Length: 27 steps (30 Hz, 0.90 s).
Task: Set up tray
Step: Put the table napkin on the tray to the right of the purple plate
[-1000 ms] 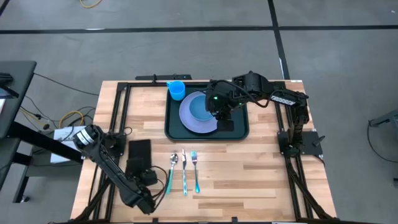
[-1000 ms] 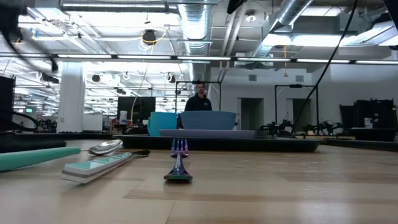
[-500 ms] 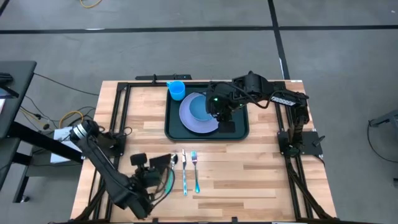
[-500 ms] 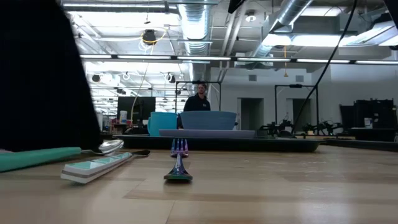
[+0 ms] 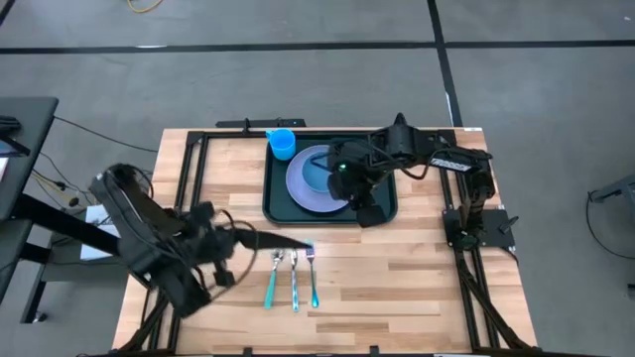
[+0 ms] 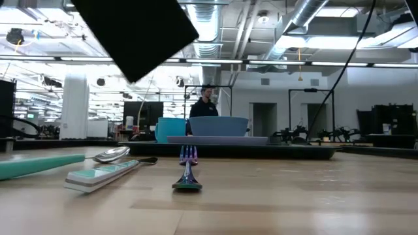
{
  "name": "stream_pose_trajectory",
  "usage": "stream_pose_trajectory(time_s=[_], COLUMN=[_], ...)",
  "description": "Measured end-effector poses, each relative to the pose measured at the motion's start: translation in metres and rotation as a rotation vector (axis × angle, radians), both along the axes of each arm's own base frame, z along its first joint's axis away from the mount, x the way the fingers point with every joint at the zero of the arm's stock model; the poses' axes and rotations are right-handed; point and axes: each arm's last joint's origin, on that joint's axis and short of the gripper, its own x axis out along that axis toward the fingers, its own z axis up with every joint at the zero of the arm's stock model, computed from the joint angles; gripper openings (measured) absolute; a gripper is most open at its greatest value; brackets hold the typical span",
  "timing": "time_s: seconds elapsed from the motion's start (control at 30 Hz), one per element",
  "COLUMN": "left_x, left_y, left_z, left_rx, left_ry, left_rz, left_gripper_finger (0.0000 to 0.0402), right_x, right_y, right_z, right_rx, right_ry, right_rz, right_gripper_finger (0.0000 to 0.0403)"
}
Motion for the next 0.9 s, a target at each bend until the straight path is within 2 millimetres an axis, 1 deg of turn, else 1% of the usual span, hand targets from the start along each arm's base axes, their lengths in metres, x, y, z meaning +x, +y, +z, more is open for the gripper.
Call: stream_pose_trajectory(time_s=[0.13, 0.27, 0.37, 0.5, 0.57, 0.63, 0.8, 0.9], left_x=[-0.013, -0.024, -0.03, -0.036, -0.037, -0.035, -0.026, -0.017], left_y=[0.021, 0.042, 0.056, 0.072, 0.078, 0.082, 0.089, 0.091], left_z=[0.018, 0.033, 0.04, 0.046, 0.048, 0.049, 0.048, 0.051], left_rx=[-0.041, -0.126, -0.18, -0.238, -0.266, -0.277, -0.287, -0.299], left_ry=[-0.064, -0.135, -0.169, -0.163, -0.137, -0.112, -0.041, -0.049], left_rz=[0.015, 0.047, 0.075, 0.101, 0.092, 0.08, 0.041, 0.001], left_gripper_finger=[0.0005, 0.0003, 0.0002, 0.0003, 0.0007, 0.0009, 0.0003, 0.0005], right_x=[0.005, 0.012, 0.014, 0.01, 0.008, 0.005, 0.001, 0.001], right_y=[-0.011, -0.025, -0.035, -0.043, -0.044, -0.043, -0.03, -0.019], right_z=[-0.023, -0.058, -0.084, -0.108, -0.115, -0.118, -0.117, -0.114], right_rx=[0.035, 0.054, 0.051, 0.058, 0.079, 0.115, 0.157, 0.156], right_ry=[0.048, 0.084, 0.09, 0.072, 0.043, -0.024, -0.261, -0.437], right_rz=[-0.018, -0.047, -0.061, -0.08, -0.082, -0.073, -0.008, 0.029], right_gripper_finger=[0.0127, 0.0127, 0.0127, 0.0127, 0.0127, 0.0127, 0.0127, 0.0127])
